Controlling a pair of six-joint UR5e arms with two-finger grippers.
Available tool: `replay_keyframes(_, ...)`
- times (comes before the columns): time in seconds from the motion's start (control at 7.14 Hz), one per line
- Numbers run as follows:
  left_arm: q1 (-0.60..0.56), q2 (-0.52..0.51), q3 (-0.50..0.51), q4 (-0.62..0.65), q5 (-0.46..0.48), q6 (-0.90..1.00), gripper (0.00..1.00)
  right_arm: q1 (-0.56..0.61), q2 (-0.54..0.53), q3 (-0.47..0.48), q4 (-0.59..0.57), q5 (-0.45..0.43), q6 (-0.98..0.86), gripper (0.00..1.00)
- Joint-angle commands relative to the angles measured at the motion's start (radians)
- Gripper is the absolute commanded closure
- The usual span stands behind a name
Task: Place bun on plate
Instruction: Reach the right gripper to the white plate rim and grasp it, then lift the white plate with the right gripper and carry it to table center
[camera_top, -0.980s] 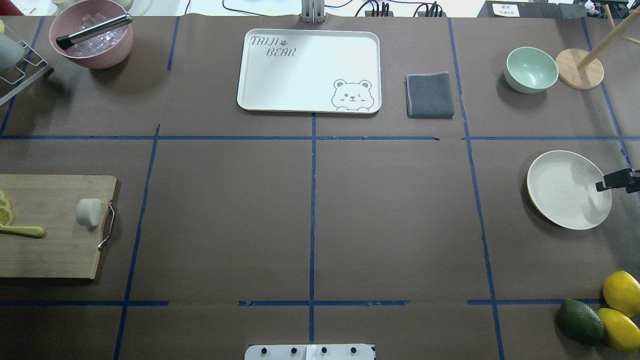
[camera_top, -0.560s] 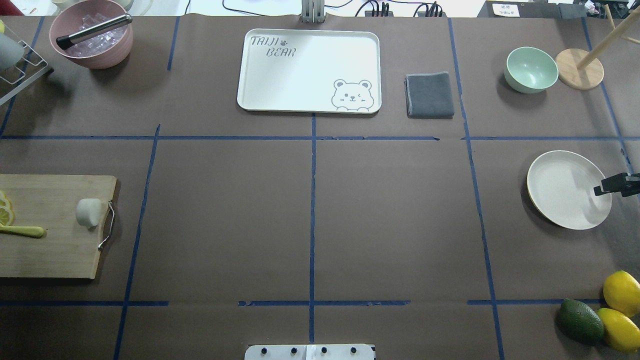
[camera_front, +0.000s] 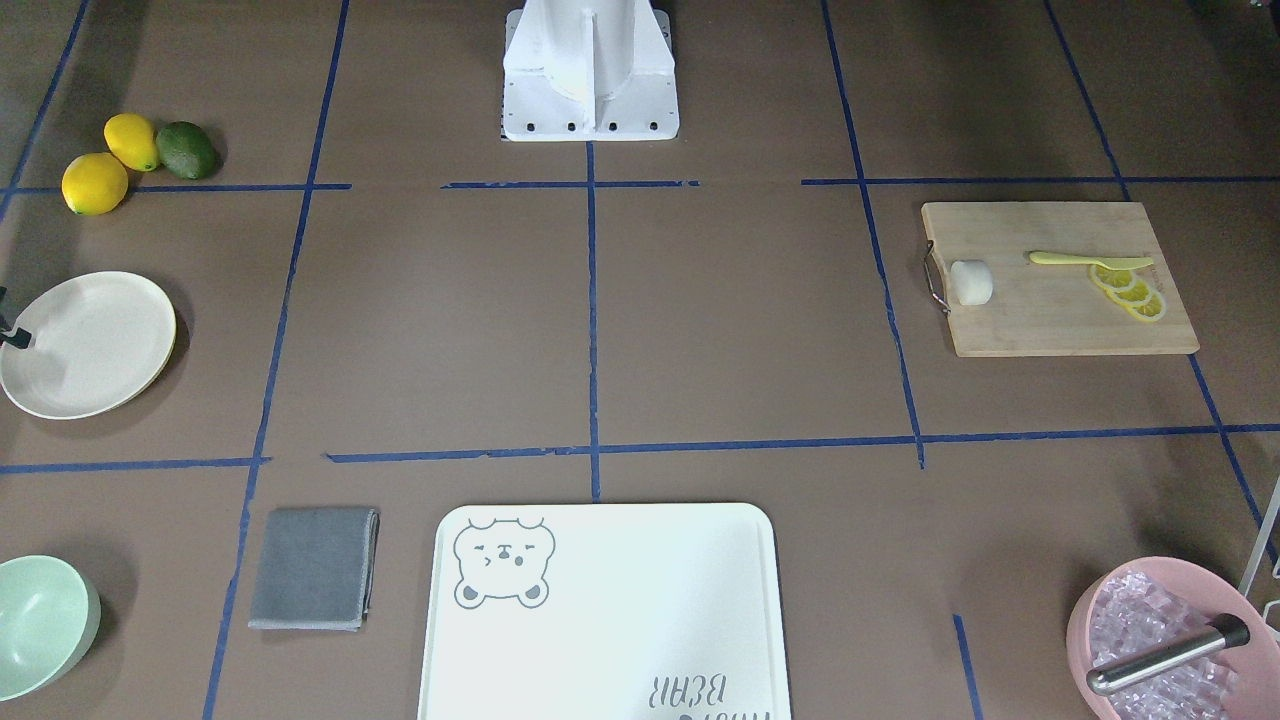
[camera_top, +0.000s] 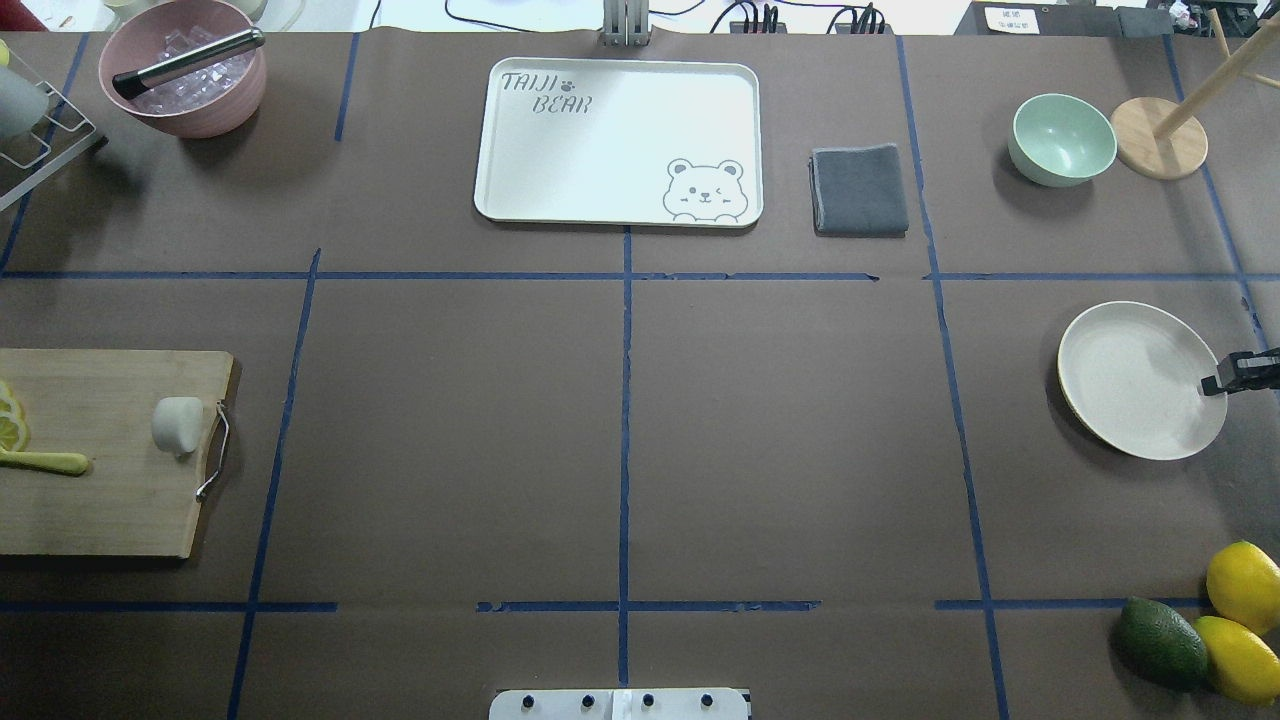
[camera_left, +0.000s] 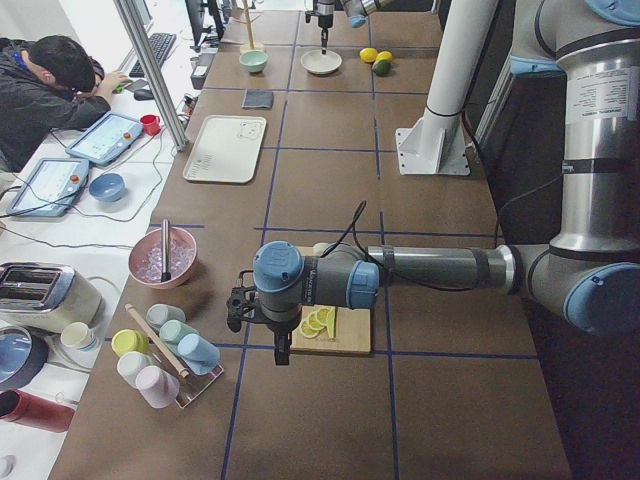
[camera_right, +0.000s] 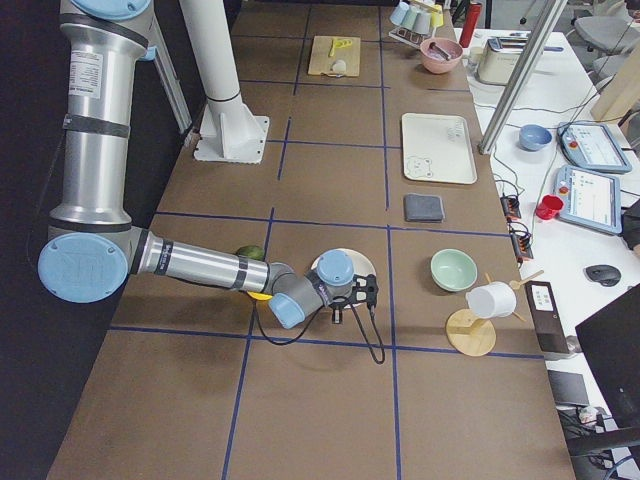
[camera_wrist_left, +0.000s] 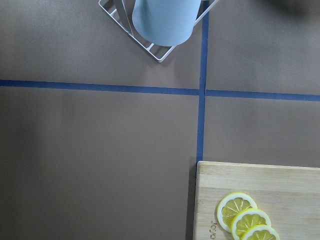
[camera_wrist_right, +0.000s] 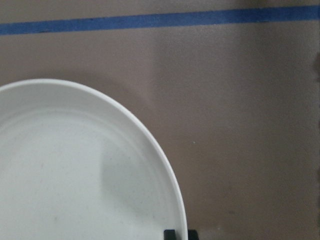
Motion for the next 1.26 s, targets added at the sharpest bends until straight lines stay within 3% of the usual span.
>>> replay_keyframes(0.0,0.0,0.001,-0.015,0.003,0.0,-0.001,0.0,0.006,-0.023,0.015,0.022,0.008,-0.003,1.0)
replay_keyframes(0.28,0.0,0.001,-0.016,0.005,0.0,-0.001,0.0,0.124,-0.017,0.058,0.025,0.139,0.001,1.0)
replay_keyframes(0.42,0.0,0.001,-0.016,0.005,0.0,-0.003,0.0,0.136,-0.001,0.106,0.015,0.167,0.012,1.0)
replay_keyframes(0.7,0.0,0.001,-0.016,0.005,0.0,-0.001,0.0,0.127,0.125,0.115,0.012,0.166,0.137,1.0)
replay_keyframes(1.12,-0.002,0.001,-0.019,0.003,0.0,-0.001,0.0,-0.093,0.36,0.115,0.013,0.094,0.52,1.0)
